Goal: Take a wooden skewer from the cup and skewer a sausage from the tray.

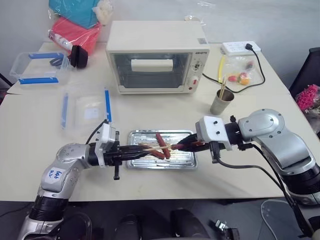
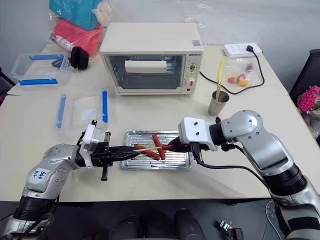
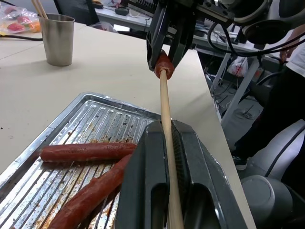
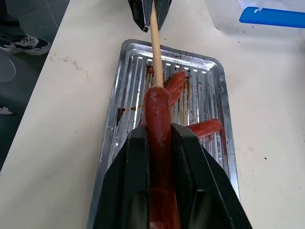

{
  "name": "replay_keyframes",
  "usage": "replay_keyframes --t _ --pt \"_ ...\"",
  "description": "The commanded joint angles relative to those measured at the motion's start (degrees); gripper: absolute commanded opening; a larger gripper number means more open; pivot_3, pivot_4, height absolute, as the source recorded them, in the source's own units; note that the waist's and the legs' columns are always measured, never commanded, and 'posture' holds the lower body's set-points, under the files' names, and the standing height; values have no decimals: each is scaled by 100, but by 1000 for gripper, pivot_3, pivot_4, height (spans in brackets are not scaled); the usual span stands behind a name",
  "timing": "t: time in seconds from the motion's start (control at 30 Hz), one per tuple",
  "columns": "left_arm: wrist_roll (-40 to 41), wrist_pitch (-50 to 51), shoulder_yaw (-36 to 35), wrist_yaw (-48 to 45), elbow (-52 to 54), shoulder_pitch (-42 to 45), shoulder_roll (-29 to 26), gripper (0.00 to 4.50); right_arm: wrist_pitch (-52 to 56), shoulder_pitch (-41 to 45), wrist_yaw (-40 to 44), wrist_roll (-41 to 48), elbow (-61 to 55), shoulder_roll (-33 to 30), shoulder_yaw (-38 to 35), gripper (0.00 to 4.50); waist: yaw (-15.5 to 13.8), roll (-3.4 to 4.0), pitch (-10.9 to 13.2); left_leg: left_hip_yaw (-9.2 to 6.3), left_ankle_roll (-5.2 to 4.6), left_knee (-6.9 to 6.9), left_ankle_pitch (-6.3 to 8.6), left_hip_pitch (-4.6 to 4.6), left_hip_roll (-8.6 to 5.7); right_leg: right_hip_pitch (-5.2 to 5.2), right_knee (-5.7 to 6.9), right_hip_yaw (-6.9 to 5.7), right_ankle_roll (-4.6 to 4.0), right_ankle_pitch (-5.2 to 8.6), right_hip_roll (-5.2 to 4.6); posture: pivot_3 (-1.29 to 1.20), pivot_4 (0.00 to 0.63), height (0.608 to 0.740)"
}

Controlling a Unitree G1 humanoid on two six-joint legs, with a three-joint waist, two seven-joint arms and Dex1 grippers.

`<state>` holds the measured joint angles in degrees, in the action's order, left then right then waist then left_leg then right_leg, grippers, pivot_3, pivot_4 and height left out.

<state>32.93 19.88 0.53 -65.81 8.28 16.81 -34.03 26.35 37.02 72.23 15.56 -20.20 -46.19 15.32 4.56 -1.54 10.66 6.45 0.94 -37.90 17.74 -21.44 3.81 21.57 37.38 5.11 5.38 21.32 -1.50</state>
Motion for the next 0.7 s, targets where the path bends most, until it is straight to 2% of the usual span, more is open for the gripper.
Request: replay_keyframes --t 0.03,0.3,0.53,0.7 --pt "-193 55 407 -47 23 320 151 0 -207 191 181 77 -345 87 113 588 -5 0 0 0 -1 -4 1 -2 0 0 0 0 0 0 1 0 150 740" --pt "-465 212 985 -330 -206 938 514 0 -87 442 308 -141 -292 310 310 588 -7 0 0 0 -2 -8 1 -2 2 1 5 0 0 0 4 0 150 740" --pt "-610 245 1042 -273 -375 1178 958 0 186 554 294 -97 -352 563 313 588 -8 0 0 0 -1 -12 1 -1 3 3 11 -1 0 0 2 0 150 740" --pt "-665 269 998 -309 -339 1109 947 0 171 419 371 -152 -371 473 287 588 -10 0 0 0 -1 -13 1 -2 2 3 12 -1 0 0 1 0 150 740"
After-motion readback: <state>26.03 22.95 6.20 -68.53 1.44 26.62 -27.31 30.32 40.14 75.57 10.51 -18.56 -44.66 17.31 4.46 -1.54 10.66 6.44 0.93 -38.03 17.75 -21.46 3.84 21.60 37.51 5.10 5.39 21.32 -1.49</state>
